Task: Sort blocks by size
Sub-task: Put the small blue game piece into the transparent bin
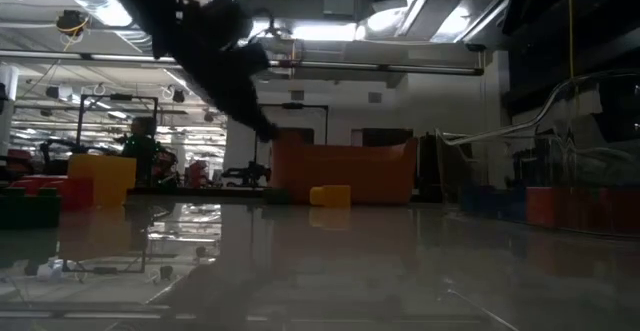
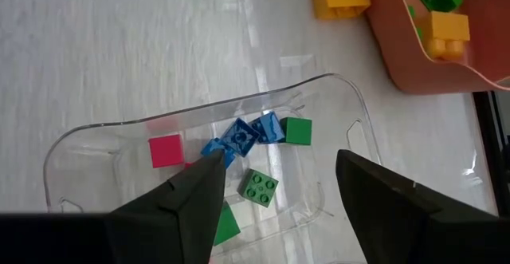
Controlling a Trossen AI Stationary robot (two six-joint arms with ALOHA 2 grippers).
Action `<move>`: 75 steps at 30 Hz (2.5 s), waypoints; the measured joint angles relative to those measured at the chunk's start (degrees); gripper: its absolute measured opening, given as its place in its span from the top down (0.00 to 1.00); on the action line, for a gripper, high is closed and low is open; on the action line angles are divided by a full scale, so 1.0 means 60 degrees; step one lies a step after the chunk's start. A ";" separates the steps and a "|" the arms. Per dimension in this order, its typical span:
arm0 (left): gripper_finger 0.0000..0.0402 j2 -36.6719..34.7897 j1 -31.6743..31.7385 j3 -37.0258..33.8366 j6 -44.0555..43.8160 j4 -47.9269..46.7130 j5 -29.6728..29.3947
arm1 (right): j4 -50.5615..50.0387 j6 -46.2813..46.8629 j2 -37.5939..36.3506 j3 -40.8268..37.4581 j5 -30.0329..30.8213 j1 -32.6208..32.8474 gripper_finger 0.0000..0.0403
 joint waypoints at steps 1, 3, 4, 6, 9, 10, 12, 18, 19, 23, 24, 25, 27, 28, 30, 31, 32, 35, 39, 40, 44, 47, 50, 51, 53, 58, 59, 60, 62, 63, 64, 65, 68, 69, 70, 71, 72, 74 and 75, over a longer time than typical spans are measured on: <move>0.65 -0.0018 -0.0210 0.0002 -0.0428 0.0168 0.0222 | 0.0000 -0.0002 -0.0002 0.0000 0.0015 -0.0002 0.41; 0.65 -0.0015 -0.0691 0.0000 -0.1331 0.0669 0.0485 | 0.0004 0.0000 -0.0003 0.0000 0.0020 -0.0002 0.41; 0.65 0.0013 -0.0950 -0.0001 -0.1676 0.0990 0.0522 | 0.0011 -0.0004 -0.0004 0.0004 0.0027 -0.0003 0.41; 0.65 0.0086 -0.1498 0.0006 -0.2096 0.1698 0.0533 | 0.0045 -0.0004 -0.0001 0.0001 0.0125 -0.0003 0.41; 0.65 0.0275 -0.2290 0.0006 -0.2371 0.3252 0.0544 | 0.0108 -0.0004 -0.0004 0.0001 0.0220 -0.0003 0.41; 0.65 0.0393 -0.2547 0.0006 -0.2470 0.3941 0.0541 | 0.0127 -0.0004 0.0000 0.0002 0.0240 -0.0003 0.41; 0.65 0.0781 -0.3048 0.0008 -0.2611 0.5750 0.0432 | 0.0151 -0.0004 -0.0004 0.0001 0.0311 -0.0003 0.41; 0.65 0.2927 -0.4153 0.0604 -0.2406 0.9853 -0.0109 | 0.0149 -0.0004 -0.0004 0.0001 0.0674 -0.0003 0.41; 0.65 0.3396 -0.4268 0.0944 -0.2403 1.0084 -0.0129 | 0.0151 -0.0004 -0.0004 0.0002 0.0676 -0.0003 0.41; 0.64 0.5205 -0.4468 0.2535 -0.2067 1.0259 -0.0146 | 0.0171 -0.0004 -0.0004 0.0000 0.0668 -0.0003 0.41; 0.64 0.5595 -0.4468 0.2906 -0.1903 1.0252 -0.0148 | 0.0171 -0.0004 -0.0004 0.0000 0.0661 -0.0003 0.41; 0.64 0.5952 -0.4468 0.3268 -0.1799 1.0169 -0.0149 | 0.0175 -0.0004 -0.0004 0.0000 0.0658 -0.0003 0.41; 0.64 0.6613 -0.4461 0.4038 -0.1668 0.9903 -0.0190 | 0.0182 0.0000 -0.0004 0.0000 0.0605 -0.0003 0.41; 0.64 0.6862 -0.4461 0.4356 -0.1789 0.9623 -0.0252 | 0.0186 0.0000 -0.0004 0.0000 0.0589 -0.0003 0.41; 0.64 0.7295 -0.4446 0.5054 -0.2085 0.8871 -0.0342 | 0.0223 0.0000 -0.0004 0.0000 0.0581 -0.0003 0.41; 0.63 0.7411 -0.4443 0.5320 -0.2162 0.8407 -0.0386 | 0.0224 0.0000 -0.0004 0.0000 0.0579 -0.0003 0.41; 0.62 0.7512 -0.4443 0.5597 -0.2204 0.7898 -0.0428 | 0.0227 0.0000 -0.0004 0.0000 0.0577 -0.0003 0.41; 0.56 0.7553 -0.4443 0.6246 -0.2026 0.6417 -0.0504 | 0.0284 0.0000 -0.0004 0.0000 0.0585 -0.0003 0.41; 0.48 0.7310 -0.4442 0.6668 -0.1790 0.5125 -0.0506 | 0.0440 0.0000 -0.0004 0.0000 0.0592 -0.0003 0.41; 0.47 0.7151 -0.4427 0.6709 -0.1705 0.4809 -0.0509 | 0.0531 0.0000 -0.0004 0.0000 0.0603 -0.0003 0.41; 0.45 0.6282 -0.4263 0.6752 -0.1327 0.3013 -0.0494 | 0.1219 0.0001 -0.0004 0.0000 0.0698 -0.0003 0.41; 0.46 0.5598 -0.3917 0.6743 -0.1770 0.1212 -0.0495 | 0.1923 0.0000 0.0000 0.0000 0.0701 -0.0003 0.41; 0.48 0.4878 -0.3446 0.6515 -0.2126 -0.0009 -0.0483 | 0.2543 -0.0004 0.0049 0.0000 0.0749 -0.0013 0.41; 0.48 0.4632 -0.3278 0.6356 -0.2193 -0.0207 -0.0473 | 0.2679 -0.0004 0.0080 0.0000 0.0751 -0.0026 0.41; 0.48 0.4140 -0.2931 0.5773 -0.2402 -0.0460 -0.0473 | 0.2831 -0.0009 0.0115 -0.0002 0.0662 -0.0155 0.41; 0.48 0.2699 -0.2152 0.3792 -0.3153 -0.0535 -0.0471 | 0.2956 -0.0221 0.0312 -0.0290 0.0501 -0.0779 0.41; 0.48 0.2387 -0.2040 0.3399 -0.3360 -0.0562 -0.0474 | 0.3005 -0.0278 0.0324 -0.0391 0.0364 -0.0956 0.41; 0.49 0.2097 -0.1959 0.3039 -0.3623 -0.0683 -0.0477 | 0.3027 -0.0320 0.0324 -0.0512 0.0236 -0.1116 0.41; 0.48 0.1636 -0.1854 0.2387 -0.4208 -0.0887 -0.0484 | 0.3087 -0.0497 0.0339 -0.0713 -0.0072 -0.1455 0.41; 0.48 0.1442 -0.1814 0.2095 -0.4400 -0.1060 -0.0490 | 0.3143 -0.0560 0.0346 -0.0799 -0.0159 -0.1610 0.41; 0.48 0.1292 -0.1804 0.1866 -0.4436 -0.1120 -0.0491 | 0.3149 -0.0616 0.0350 -0.0867 -0.0214 -0.1745 0.41; 0.48 0.1116 -0.1806 0.1654 -0.4449 -0.1078 -0.0501 | 0.3172 -0.0708 0.0350 -0.0928 -0.0236 -0.1885 0.41; 0.48 0.0939 -0.1806 0.1209 -0.4405 -0.1316 -0.0901 | 0.3286 -0.0915 0.0350 -0.1075 -0.0242 -0.2238 0.41; 0.48 0.0939 -0.1806 0.1090 -0.4513 -0.1353 -0.1187 | 0.3297 -0.1006 0.0353 -0.1097 -0.0239 -0.2357 0.41; 0.48 0.0939 -0.1806 0.0958 -0.4637 -0.1370 -0.1528 | 0.3303 -0.1064 0.0353 -0.1120 -0.0242 -0.2434 0.41; 0.48 0.0939 -0.1806 0.0843 -0.4768 -0.1325 -0.1926 | 0.3364 -0.1120 0.0350 -0.1129 -0.0255 -0.2497 0.41; 0.48 0.0935 -0.1806 0.0746 -0.4944 -0.1175 -0.2385 | 0.3397 -0.1223 0.0350 -0.1129 -0.0283 -0.2599 0.41; 0.48 0.0935 -0.1806 0.0563 -0.5445 -0.1199 -0.3208 | 0.3358 -0.1284 0.0350 -0.1140 -0.0322 -0.2714 0.41; 0.48 0.0935 -0.1802 0.0462 -0.5677 -0.1200 -0.3517 | 0.3370 -0.1284 0.0350 -0.1140 -0.0321 -0.2725 0.41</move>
